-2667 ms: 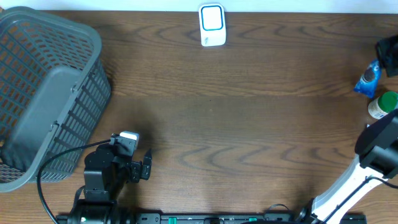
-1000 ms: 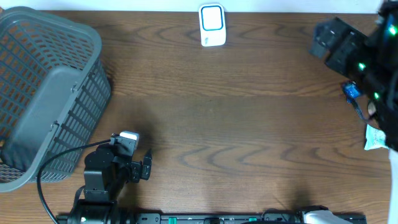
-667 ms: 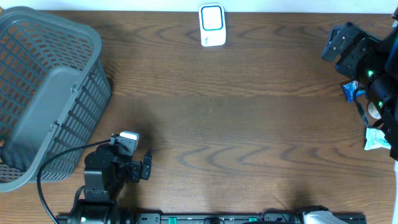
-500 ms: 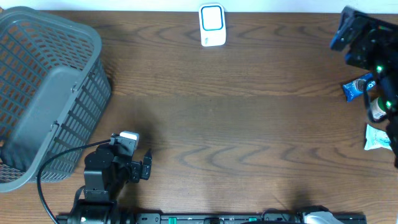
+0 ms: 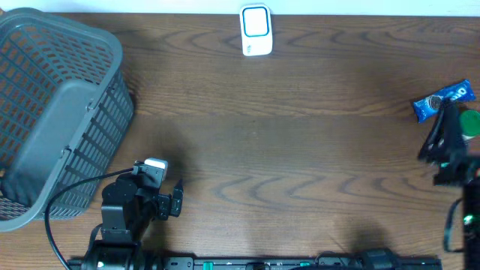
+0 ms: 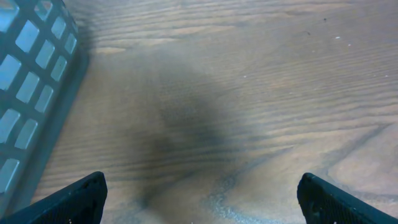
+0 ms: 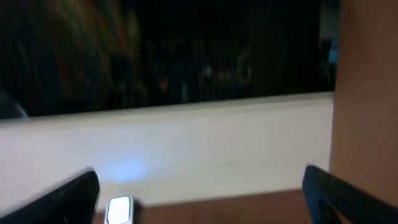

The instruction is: Scan the item barcode

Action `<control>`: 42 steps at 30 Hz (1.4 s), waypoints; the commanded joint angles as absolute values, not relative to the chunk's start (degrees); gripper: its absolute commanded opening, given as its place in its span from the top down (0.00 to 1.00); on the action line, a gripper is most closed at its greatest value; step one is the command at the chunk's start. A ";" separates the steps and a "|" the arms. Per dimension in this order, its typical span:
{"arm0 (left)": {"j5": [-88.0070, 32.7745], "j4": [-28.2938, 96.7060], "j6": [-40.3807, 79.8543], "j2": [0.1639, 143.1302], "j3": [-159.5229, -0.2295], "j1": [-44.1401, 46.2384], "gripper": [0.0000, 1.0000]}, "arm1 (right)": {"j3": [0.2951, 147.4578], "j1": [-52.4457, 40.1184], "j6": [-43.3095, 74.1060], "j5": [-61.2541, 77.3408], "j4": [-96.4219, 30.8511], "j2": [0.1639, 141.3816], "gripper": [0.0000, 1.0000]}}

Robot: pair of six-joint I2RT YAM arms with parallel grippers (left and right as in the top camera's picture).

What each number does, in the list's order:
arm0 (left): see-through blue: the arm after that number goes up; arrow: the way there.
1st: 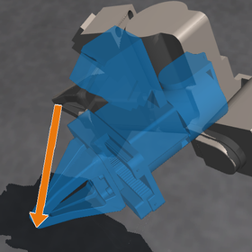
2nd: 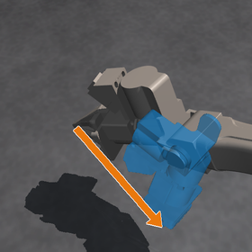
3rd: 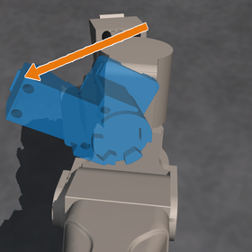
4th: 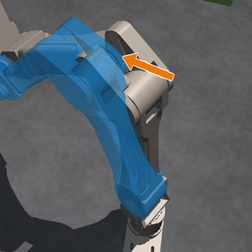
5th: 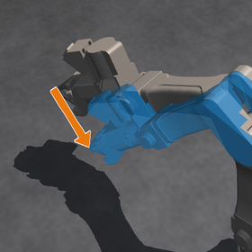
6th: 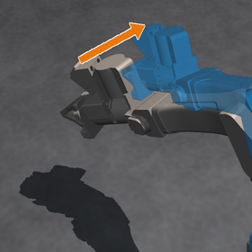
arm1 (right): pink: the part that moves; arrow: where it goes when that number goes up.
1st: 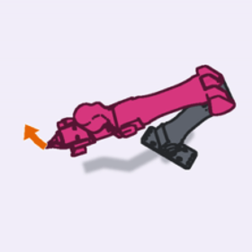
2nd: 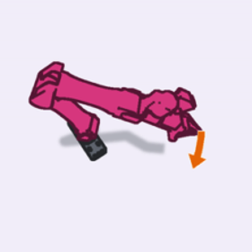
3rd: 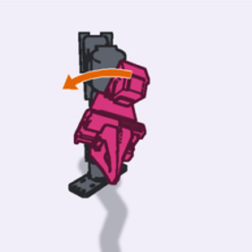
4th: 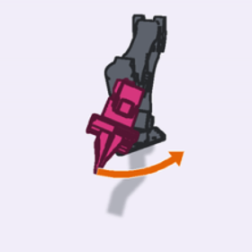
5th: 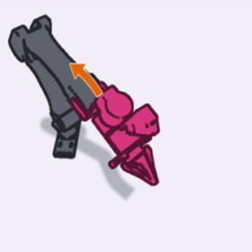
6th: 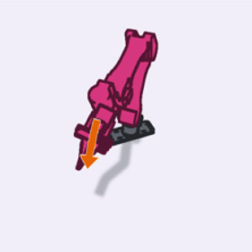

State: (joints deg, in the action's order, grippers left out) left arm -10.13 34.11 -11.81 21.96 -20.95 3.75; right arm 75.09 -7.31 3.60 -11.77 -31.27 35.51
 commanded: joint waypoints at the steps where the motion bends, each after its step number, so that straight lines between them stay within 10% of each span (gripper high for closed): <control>1: -9.76 34.09 -11.31 21.65 -20.73 3.60 0.02 | 60.95 -7.60 2.48 -11.46 -26.50 26.63 0.01; 18: -9.76 34.09 -11.31 21.65 -20.73 3.60 0.02 | 10.46 -7.14 2.70 -12.36 12.91 0.27 0.01; 42: -9.76 34.09 -11.31 21.65 -20.73 3.60 0.02 | 0.34 5.80 5.32 -6.48 -3.84 0.30 0.01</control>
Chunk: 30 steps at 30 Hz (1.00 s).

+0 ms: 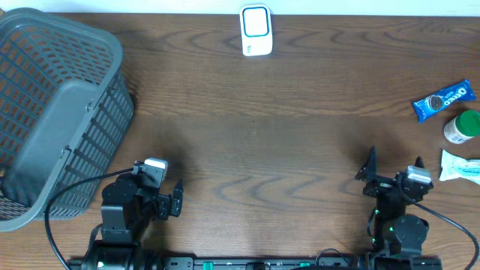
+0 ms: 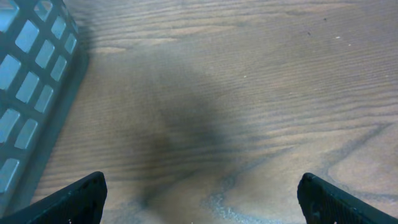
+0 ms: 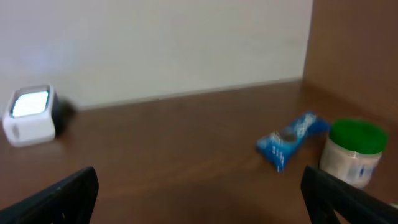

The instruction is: Scan the item barcode

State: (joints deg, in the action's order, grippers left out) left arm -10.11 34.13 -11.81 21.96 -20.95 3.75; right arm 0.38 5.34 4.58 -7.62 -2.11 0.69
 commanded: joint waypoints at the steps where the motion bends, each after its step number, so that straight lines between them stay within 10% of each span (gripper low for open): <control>1: -9.76 34.09 -11.31 21.65 -20.73 3.60 0.02 | 0.34 5.78 5.26 -6.52 -3.70 0.30 0.01; 25: -9.61 32.97 -11.94 20.51 -20.60 3.66 0.02 | 0.34 5.76 5.28 -6.52 -3.68 0.34 0.01; 30: -9.61 11.00 -11.92 16.16 -12.36 3.66 0.02 | 0.34 5.76 5.26 -6.52 -3.68 0.34 0.01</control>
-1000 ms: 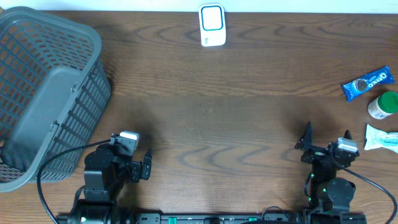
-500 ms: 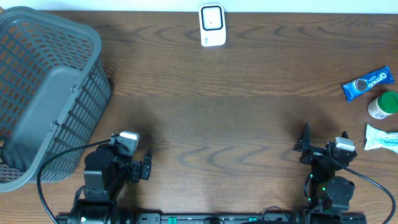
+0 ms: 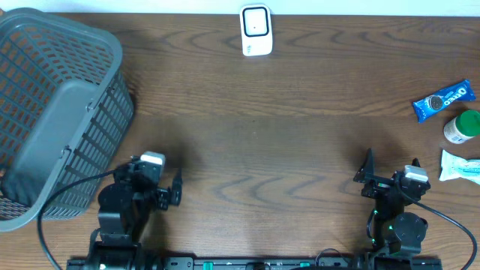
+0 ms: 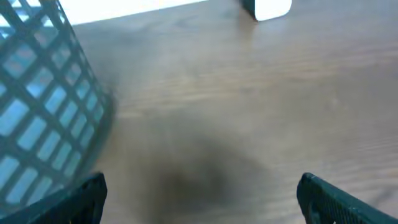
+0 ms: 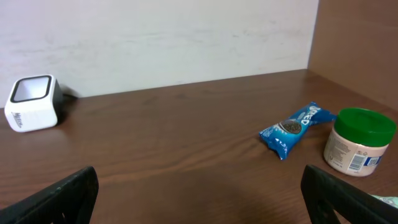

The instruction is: Scan the item barcode

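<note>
The white barcode scanner (image 3: 255, 30) stands at the table's far edge, also visible in the right wrist view (image 5: 32, 102) and at the top of the left wrist view (image 4: 266, 7). A blue Oreo pack (image 3: 444, 101) (image 5: 297, 127), a green-lidded jar (image 3: 463, 127) (image 5: 359, 140) and a white packet (image 3: 459, 166) lie at the right edge. My right gripper (image 3: 390, 176) (image 5: 199, 202) sits low at the front right, open and empty, well short of the items. My left gripper (image 3: 150, 184) (image 4: 199, 202) is at the front left, open and empty.
A large grey mesh basket (image 3: 60, 112) lies tipped at the left, close beside my left arm (image 4: 37, 106). A pale wall runs behind the table's far edge. Brown wooden tabletop (image 3: 285, 150) stretches between the two arms.
My left gripper has tilted up: its view now takes in the basket's side and the scanner instead of only the tabletop. The right gripper stays where it was, open.
At first my right arm was raised at the right edge by the Oreo pack and jar, its camera facing the wall. Then it sat low at the front right, open and empty, items untouched. The left arm stayed put until its tilt now.
</note>
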Action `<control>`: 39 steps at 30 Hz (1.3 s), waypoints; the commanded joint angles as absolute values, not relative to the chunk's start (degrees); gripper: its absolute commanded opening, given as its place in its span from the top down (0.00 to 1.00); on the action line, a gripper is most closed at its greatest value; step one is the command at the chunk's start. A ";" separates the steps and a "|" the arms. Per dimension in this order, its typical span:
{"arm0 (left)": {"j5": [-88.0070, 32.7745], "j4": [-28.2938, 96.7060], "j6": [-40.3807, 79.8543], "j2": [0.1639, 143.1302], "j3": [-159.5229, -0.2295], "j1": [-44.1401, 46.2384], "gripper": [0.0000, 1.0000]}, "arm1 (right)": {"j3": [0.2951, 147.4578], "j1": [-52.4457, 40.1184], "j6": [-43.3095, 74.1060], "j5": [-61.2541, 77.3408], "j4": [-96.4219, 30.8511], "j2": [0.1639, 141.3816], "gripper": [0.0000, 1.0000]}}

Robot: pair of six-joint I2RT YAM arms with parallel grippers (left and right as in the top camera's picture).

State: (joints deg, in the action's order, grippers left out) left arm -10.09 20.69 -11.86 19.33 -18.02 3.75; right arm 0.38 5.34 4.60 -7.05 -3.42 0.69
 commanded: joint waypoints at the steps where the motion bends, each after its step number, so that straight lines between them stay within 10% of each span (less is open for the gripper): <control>1: -9.65 7.60 -11.92 15.00 -10.41 3.66 0.02 | 0.34 5.76 5.26 -6.52 -3.68 0.34 0.01; 39: 1.58 4.05 -2.96 0.08 -0.23 5.87 0.02 | 0.34 5.76 5.28 -6.52 -3.68 0.34 0.01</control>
